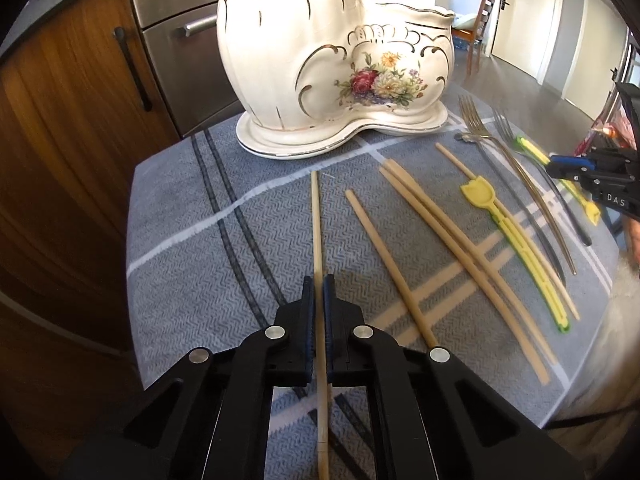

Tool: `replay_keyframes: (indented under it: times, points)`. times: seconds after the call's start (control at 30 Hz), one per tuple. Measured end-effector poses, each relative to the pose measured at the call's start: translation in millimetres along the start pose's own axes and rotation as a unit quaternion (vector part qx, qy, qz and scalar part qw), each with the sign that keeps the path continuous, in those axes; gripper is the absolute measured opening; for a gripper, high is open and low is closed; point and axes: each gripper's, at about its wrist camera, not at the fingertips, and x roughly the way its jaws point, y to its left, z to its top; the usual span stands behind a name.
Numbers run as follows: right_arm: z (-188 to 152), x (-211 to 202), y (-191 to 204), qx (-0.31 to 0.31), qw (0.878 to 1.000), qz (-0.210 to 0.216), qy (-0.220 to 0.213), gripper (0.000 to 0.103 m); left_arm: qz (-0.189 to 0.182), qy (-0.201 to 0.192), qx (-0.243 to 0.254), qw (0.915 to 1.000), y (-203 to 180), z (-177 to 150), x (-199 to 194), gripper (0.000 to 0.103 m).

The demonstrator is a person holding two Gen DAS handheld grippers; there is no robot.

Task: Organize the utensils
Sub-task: 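Grasp a chopstick with the left tool while the right tool grasps the yellow-green utensil, then lift both items and drop them into the ceramic holder, opening both tools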

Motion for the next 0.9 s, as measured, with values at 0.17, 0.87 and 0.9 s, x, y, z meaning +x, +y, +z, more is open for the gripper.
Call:
replay_keyframes:
  times: [0.17,0.87,0.9]
  points:
    - [0.9,-5.1,-4.6,0.019,1.0,0.003,-0.02,0.01,-0.002,-0.01,0.0,1.0,0.4,-3.7,-1.5,0.005]
    - [50.9,-68.9,19.2,0.037,0.974,0.098,-0.201,0.01,-0.064,-0.155,-0.002,0.9859,1.8,8.8,-80.6,0.005]
    - [53.8,-69.1,20.1,0.038,0.973,0.101,-0.205,0.01,-0.064,-0.165,-0.001,0.9842,1.9,12.2,-84.7,0.005]
